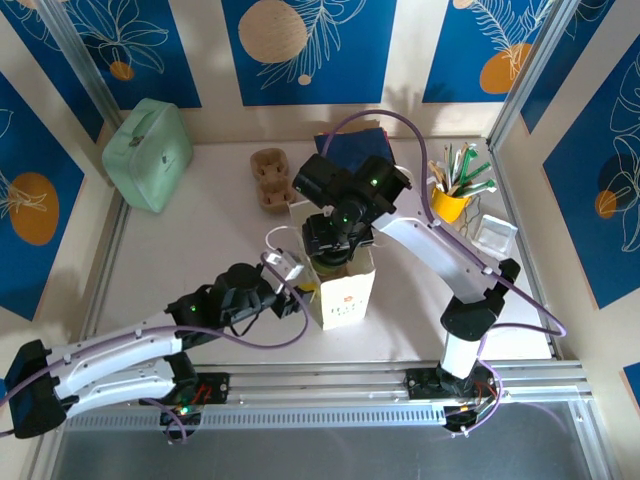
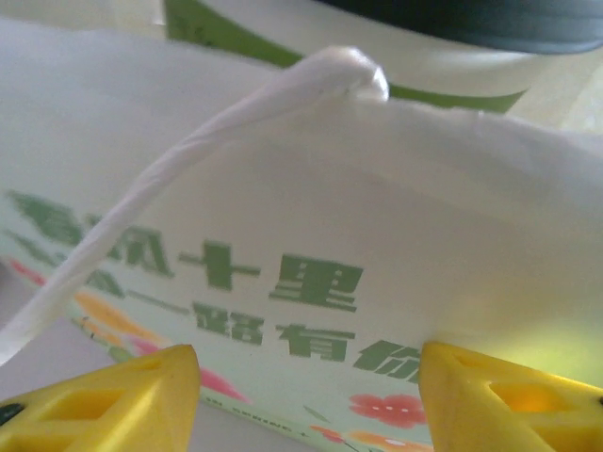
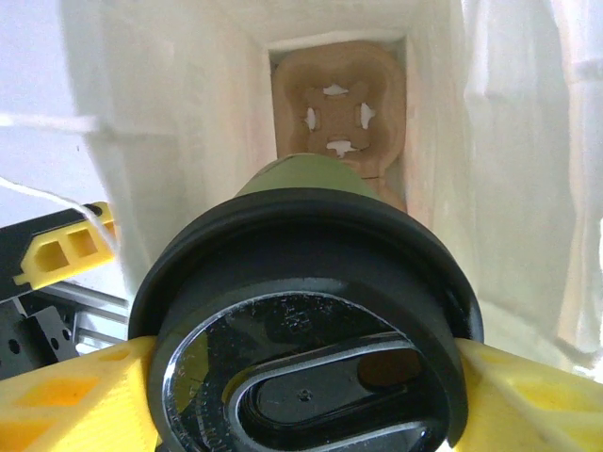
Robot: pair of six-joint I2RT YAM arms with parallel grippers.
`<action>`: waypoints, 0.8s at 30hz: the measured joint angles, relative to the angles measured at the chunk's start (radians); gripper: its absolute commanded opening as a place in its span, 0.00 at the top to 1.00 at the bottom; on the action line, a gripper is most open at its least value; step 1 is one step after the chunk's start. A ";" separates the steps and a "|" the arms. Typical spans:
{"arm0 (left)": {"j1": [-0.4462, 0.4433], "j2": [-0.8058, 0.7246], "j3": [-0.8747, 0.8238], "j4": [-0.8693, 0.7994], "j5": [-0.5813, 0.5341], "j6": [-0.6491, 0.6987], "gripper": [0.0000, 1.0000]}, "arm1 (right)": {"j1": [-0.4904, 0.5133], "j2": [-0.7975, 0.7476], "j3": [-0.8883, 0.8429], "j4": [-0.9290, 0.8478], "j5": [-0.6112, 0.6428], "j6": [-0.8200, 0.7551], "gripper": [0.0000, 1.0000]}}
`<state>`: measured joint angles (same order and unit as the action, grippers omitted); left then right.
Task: Pack the takeout coffee
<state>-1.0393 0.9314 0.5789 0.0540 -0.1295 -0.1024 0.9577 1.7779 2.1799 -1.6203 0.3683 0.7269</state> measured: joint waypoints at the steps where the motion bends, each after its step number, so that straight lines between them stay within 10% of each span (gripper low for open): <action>1: -0.002 0.011 -0.001 0.010 -0.001 0.005 0.37 | 0.000 0.000 -0.004 0.000 0.000 0.000 0.29; 24: -0.005 -0.147 -0.036 -0.107 -0.028 0.114 0.35 | -0.005 0.026 -0.095 0.000 -0.002 -0.065 0.29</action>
<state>-1.0439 0.7845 0.5430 -0.0532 -0.1574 0.0116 0.9524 1.8042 2.0853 -1.6203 0.3660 0.6621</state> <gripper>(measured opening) 0.644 0.709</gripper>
